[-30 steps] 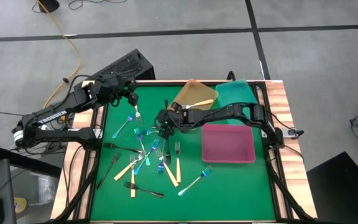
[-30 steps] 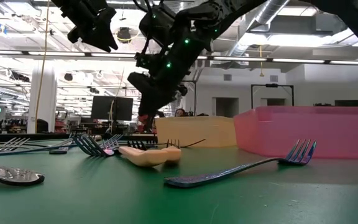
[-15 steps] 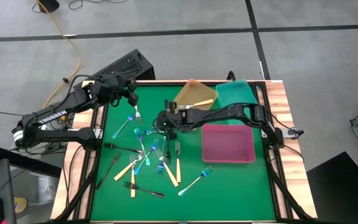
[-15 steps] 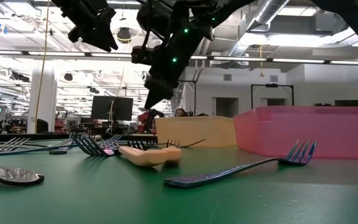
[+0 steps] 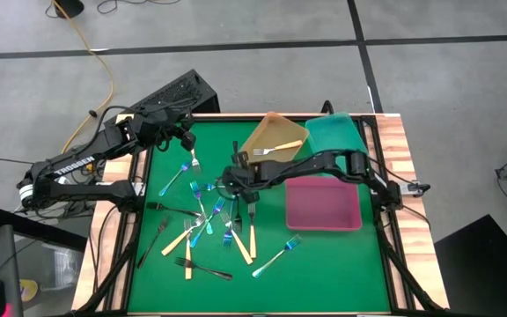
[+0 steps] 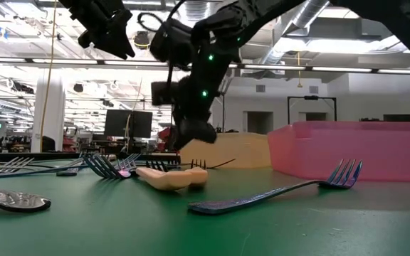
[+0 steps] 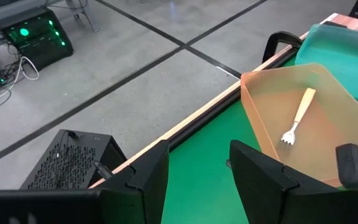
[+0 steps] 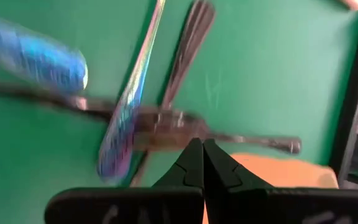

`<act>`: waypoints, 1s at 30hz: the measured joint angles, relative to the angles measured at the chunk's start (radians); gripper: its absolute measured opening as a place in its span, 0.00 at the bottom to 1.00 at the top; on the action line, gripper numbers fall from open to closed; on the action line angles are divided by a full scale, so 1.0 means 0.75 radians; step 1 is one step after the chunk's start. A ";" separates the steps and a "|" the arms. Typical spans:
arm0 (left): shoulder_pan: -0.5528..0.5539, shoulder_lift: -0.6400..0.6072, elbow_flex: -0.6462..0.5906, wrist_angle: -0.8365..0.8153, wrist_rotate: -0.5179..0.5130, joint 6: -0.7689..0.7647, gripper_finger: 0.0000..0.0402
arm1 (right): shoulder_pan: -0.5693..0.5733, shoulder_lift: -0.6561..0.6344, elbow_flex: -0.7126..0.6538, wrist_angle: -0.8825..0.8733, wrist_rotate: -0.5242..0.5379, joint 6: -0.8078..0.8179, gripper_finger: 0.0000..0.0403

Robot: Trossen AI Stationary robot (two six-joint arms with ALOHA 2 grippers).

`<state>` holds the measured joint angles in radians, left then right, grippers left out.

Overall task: Sort silverware by color (type)
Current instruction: Put the black fork into the blue bin

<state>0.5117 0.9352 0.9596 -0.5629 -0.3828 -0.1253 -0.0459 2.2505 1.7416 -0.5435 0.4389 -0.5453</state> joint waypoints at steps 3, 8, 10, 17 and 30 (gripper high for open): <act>0.000 0.000 0.000 -0.001 -0.008 0.000 0.39 | 0.009 -0.005 0.003 0.016 0.022 -0.014 0.03; 0.000 0.000 0.000 0.001 -0.011 0.000 0.39 | -0.003 -0.005 0.002 0.002 0.040 -0.008 0.03; 0.000 0.000 0.000 0.001 -0.012 0.000 0.39 | -0.006 -0.005 0.002 -0.002 0.025 -0.021 0.03; 0.001 0.000 0.000 0.001 -0.014 -0.001 0.39 | 0.011 0.067 0.002 -0.001 0.019 -0.069 0.03; 0.001 0.001 0.000 0.003 -0.031 -0.004 0.39 | 0.073 0.095 0.047 -0.025 -0.087 -0.119 0.03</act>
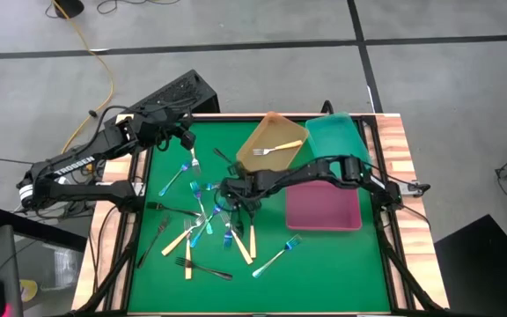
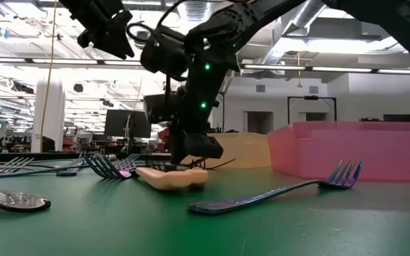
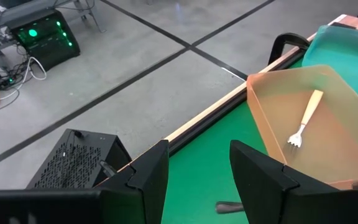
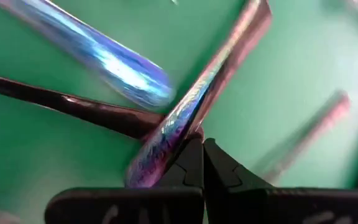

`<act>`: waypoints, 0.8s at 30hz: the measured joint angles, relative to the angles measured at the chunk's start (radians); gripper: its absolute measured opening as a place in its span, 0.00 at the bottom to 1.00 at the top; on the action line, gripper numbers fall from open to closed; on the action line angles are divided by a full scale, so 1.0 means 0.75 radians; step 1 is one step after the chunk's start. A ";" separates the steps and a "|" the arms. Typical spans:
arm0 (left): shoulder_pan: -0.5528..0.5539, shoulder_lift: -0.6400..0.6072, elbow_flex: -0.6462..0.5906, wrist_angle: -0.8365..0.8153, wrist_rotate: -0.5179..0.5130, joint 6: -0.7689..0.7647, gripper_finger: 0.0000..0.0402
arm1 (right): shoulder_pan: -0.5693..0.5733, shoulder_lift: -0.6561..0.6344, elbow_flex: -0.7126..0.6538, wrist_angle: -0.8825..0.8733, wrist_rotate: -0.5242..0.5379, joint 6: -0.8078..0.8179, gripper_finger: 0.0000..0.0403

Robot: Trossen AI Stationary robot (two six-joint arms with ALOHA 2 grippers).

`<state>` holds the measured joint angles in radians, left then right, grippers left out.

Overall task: Sort silverware by color (type)
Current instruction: Put the black fork into the blue bin

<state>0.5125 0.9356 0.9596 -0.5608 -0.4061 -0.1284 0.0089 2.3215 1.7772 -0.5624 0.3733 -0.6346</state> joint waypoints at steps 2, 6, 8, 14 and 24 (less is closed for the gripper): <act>0.000 0.000 0.000 0.000 0.000 -0.007 0.39 | 0.022 -0.001 0.004 0.029 0.000 -0.042 0.03; 0.000 0.000 0.000 -0.002 0.000 -0.009 0.39 | 0.039 -0.001 0.032 0.047 0.117 -0.060 0.07; 0.000 0.000 0.000 -0.002 0.000 -0.009 0.39 | 0.019 -0.013 0.069 0.022 0.126 -0.039 0.09; 0.000 0.000 0.000 -0.002 -0.001 -0.009 0.39 | -0.074 -0.013 0.153 -0.034 0.135 0.049 0.07; 0.001 0.000 0.000 -0.002 -0.002 0.015 0.39 | -0.174 -0.012 0.172 -0.037 0.074 0.093 0.05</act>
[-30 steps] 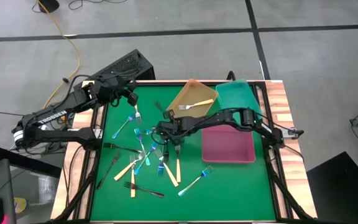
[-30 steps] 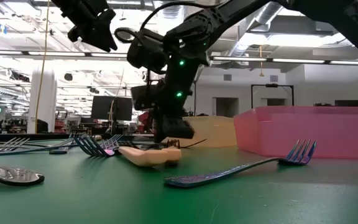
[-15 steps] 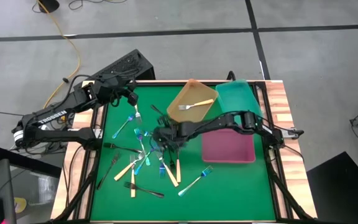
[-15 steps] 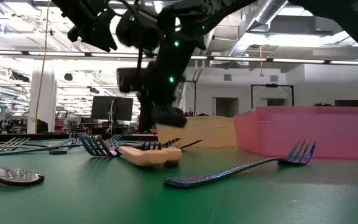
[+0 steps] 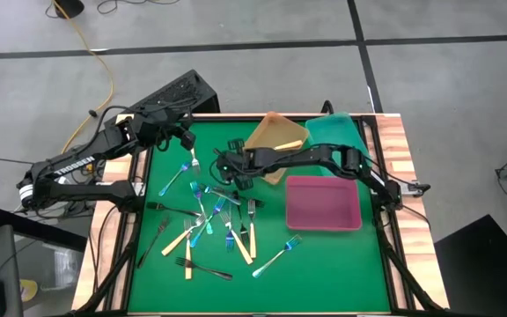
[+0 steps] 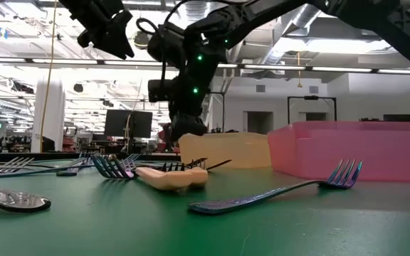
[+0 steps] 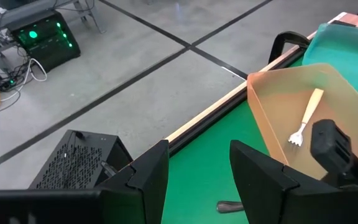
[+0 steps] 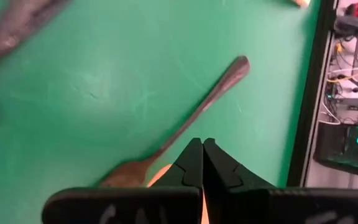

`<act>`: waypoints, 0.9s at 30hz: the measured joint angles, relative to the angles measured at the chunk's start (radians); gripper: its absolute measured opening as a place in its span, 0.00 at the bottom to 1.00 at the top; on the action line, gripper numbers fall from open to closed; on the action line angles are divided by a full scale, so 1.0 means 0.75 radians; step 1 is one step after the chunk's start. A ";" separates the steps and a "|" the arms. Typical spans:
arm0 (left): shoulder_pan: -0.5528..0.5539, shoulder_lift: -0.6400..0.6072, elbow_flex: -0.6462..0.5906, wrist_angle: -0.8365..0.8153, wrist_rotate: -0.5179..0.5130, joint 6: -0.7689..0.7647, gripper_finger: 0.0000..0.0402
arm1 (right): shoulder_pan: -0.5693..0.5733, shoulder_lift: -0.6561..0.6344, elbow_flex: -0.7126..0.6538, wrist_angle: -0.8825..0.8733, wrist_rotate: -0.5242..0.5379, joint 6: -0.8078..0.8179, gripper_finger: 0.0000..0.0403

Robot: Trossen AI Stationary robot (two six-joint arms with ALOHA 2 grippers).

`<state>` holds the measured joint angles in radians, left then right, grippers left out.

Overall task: Sort silverware by color (type)
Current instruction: Put the black fork into the blue bin

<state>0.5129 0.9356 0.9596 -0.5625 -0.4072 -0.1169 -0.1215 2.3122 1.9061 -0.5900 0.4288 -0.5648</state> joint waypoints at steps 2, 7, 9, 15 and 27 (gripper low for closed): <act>0.000 0.000 0.000 0.000 0.000 0.000 0.39 | 0.001 0.000 0.000 0.003 -0.004 -0.001 0.05; 0.000 0.000 0.000 0.001 0.000 -0.001 0.39 | -0.010 0.000 0.000 0.015 -0.022 0.019 0.04; 0.000 0.000 0.000 0.001 0.000 -0.001 0.39 | -0.017 0.009 0.000 0.019 -0.020 0.019 0.04; 0.001 0.000 0.000 0.001 0.000 -0.001 0.39 | -0.020 0.055 0.001 0.048 -0.016 0.014 0.04; 0.001 0.001 0.000 0.002 0.000 -0.002 0.39 | -0.025 0.090 0.000 -0.005 0.014 0.031 0.04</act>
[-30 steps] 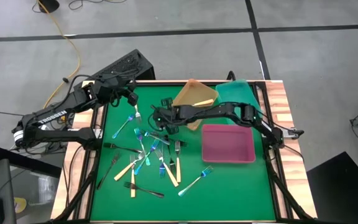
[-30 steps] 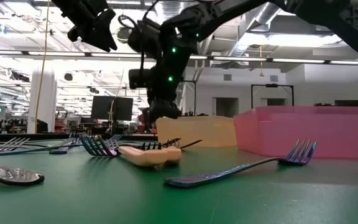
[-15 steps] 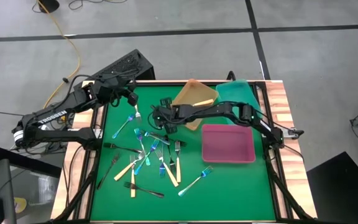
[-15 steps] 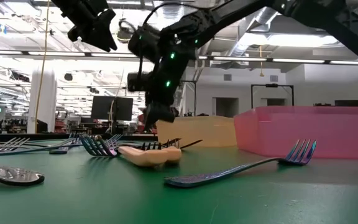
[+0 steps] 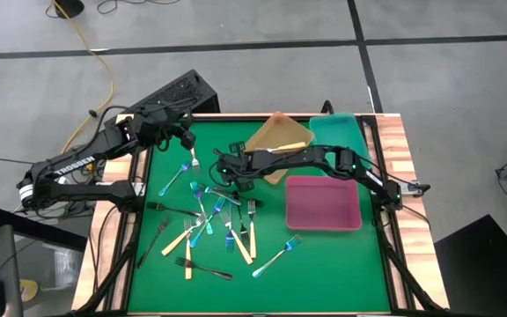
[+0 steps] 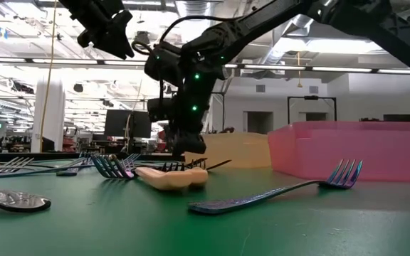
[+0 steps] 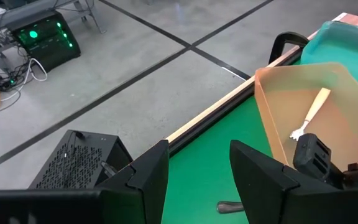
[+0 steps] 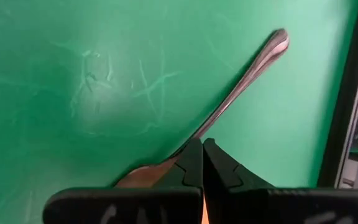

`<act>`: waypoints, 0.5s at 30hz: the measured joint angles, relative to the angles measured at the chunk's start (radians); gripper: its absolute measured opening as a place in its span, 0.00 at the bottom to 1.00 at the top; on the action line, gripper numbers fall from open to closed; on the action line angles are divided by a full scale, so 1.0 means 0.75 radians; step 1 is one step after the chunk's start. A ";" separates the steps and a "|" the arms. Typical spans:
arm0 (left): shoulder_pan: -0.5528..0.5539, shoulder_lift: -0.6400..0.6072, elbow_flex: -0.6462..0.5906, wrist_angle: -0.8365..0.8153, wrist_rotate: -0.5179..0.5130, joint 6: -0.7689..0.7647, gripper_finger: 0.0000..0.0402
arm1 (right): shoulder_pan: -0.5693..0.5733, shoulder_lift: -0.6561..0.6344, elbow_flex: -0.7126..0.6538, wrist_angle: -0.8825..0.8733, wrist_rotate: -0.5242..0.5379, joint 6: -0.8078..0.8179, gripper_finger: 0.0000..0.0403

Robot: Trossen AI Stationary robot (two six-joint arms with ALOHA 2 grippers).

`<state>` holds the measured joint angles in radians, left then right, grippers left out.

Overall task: Sort silverware by color (type)
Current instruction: Put the black fork into the blue bin

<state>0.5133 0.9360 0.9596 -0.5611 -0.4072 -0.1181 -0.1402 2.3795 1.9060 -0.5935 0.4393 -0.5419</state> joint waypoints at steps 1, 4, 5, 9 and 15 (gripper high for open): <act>0.000 0.000 0.000 0.000 0.000 0.000 0.39 | 0.000 0.000 0.000 -0.001 0.000 0.000 0.04; 0.000 -0.001 0.000 0.003 0.000 -0.001 0.39 | 0.000 0.000 0.000 0.001 -0.001 0.001 0.04; 0.000 -0.001 0.000 0.005 0.000 -0.001 0.39 | 0.000 0.000 0.000 0.000 -0.010 0.001 0.04; 0.000 -0.001 0.000 0.005 0.000 -0.001 0.39 | 0.002 0.000 0.000 -0.002 -0.113 -0.004 0.04; 0.000 0.000 0.000 0.005 0.000 -0.004 0.39 | 0.029 0.000 0.000 0.004 -0.173 -0.020 0.04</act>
<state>0.5133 0.9356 0.9596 -0.5571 -0.4072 -0.1211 -0.1182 2.3795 1.9060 -0.5905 0.3097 -0.5571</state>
